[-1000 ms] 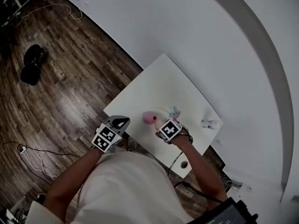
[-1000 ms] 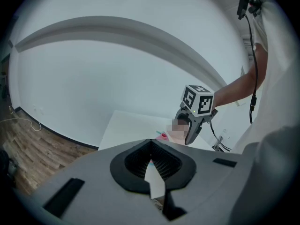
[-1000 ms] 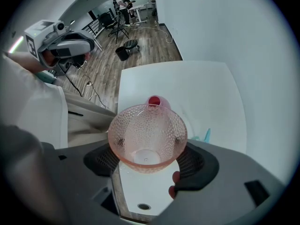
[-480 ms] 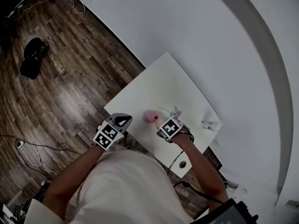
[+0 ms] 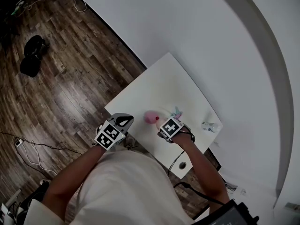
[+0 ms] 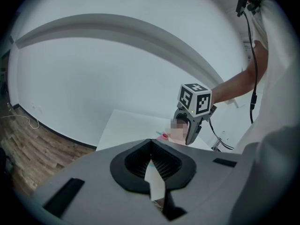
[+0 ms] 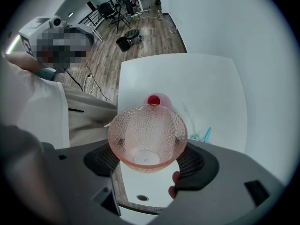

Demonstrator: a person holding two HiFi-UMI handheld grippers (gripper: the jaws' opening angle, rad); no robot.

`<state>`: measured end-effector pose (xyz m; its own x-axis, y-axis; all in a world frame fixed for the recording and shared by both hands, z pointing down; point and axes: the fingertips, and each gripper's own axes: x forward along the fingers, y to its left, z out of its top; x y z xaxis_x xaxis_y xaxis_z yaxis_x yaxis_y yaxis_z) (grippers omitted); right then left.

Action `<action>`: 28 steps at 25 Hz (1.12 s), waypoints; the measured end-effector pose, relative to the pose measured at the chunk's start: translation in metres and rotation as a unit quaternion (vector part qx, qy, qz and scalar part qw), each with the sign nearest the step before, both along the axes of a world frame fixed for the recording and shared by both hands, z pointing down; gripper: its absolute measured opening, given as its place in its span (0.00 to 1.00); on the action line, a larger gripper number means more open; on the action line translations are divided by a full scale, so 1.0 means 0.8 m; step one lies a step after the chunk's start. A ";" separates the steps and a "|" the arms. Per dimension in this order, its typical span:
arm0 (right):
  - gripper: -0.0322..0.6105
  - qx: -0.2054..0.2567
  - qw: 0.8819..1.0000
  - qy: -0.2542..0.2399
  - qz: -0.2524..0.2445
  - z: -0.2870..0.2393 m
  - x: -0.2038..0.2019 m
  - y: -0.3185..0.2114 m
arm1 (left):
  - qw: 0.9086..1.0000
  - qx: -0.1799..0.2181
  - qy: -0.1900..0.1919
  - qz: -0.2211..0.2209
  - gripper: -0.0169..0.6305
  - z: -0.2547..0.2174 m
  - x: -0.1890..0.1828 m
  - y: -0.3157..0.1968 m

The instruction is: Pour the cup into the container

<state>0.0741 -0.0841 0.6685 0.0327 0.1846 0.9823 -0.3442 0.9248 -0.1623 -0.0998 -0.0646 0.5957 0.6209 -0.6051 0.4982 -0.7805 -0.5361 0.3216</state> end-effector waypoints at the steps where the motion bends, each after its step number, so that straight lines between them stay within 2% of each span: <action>1: 0.62 -0.001 1.000 0.001 0.000 0.000 -0.001 0.000 | 1.000 0.000 0.001 0.000 0.04 -0.001 -0.001 0.000; 28: 0.62 -0.011 1.000 0.023 -0.007 -0.002 0.004 0.001 | 1.000 -0.003 0.006 0.002 0.04 0.009 -0.004 -0.001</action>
